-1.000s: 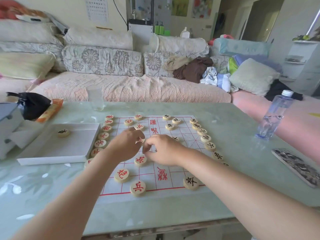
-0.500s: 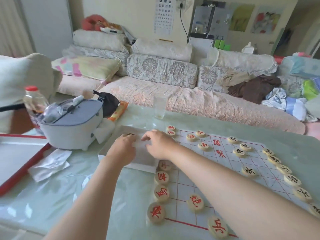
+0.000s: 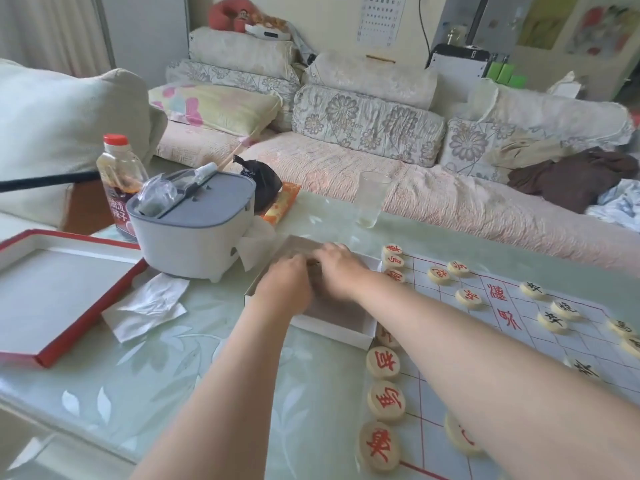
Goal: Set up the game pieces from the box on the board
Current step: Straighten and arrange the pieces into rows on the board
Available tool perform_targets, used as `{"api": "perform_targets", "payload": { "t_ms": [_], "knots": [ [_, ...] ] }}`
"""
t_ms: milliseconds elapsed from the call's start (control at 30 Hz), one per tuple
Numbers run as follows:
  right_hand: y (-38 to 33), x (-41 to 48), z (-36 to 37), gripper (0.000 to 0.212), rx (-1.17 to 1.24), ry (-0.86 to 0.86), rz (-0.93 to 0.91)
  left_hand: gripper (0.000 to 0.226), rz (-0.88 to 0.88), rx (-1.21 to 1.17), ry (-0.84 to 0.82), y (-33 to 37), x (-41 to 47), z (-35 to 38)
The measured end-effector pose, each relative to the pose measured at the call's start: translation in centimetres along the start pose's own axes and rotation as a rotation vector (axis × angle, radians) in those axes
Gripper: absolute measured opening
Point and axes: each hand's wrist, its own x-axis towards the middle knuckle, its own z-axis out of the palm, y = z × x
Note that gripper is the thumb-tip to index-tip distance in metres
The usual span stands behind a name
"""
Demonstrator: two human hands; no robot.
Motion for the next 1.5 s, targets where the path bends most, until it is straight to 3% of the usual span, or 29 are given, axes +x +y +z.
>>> {"api": "perform_targets", "payload": {
  "t_ms": [167,300,400,533,667,800,1100,1500],
  "knots": [
    [0.7,-1.8,-0.6,0.030,0.236,0.032,0.033,0.040,-0.048,-0.011,-0.036,0.2,0.1,0.1],
    [1.4,-3.9,-1.1,0.033,0.307,0.063,0.001,0.041,-0.080,-0.104,-0.047,1.5,-0.5,0.0],
    [1.9,-5.6,-1.4,0.031,0.397,0.145,-0.013,0.046,-0.121,-0.247,-0.031,2.4,-0.9,-0.5],
    [3.3,-8.6,-2.6,0.028,0.480,0.218,-0.009,0.016,-0.125,-0.464,-0.023,4.9,-2.0,-1.3],
    [6.0,-11.6,-4.0,0.026,0.505,0.275,0.001,0.012,-0.152,-0.734,-0.038,9.3,-3.2,-1.4],
    [9.6,-14.5,-5.0,0.031,0.524,0.346,0.046,0.014,-0.154,-0.843,-0.061,14.4,-4.0,-0.3],
    [18.8,-22.0,-6.5,0.023,0.532,0.347,0.170,0.011,-0.012,-0.760,-0.179,23.9,-5.9,4.1],
    [33.8,-27.1,-6.9,0.019,0.414,0.427,0.451,0.028,0.376,-0.375,-0.070,35.6,-3.3,12.3]
  ]
}}
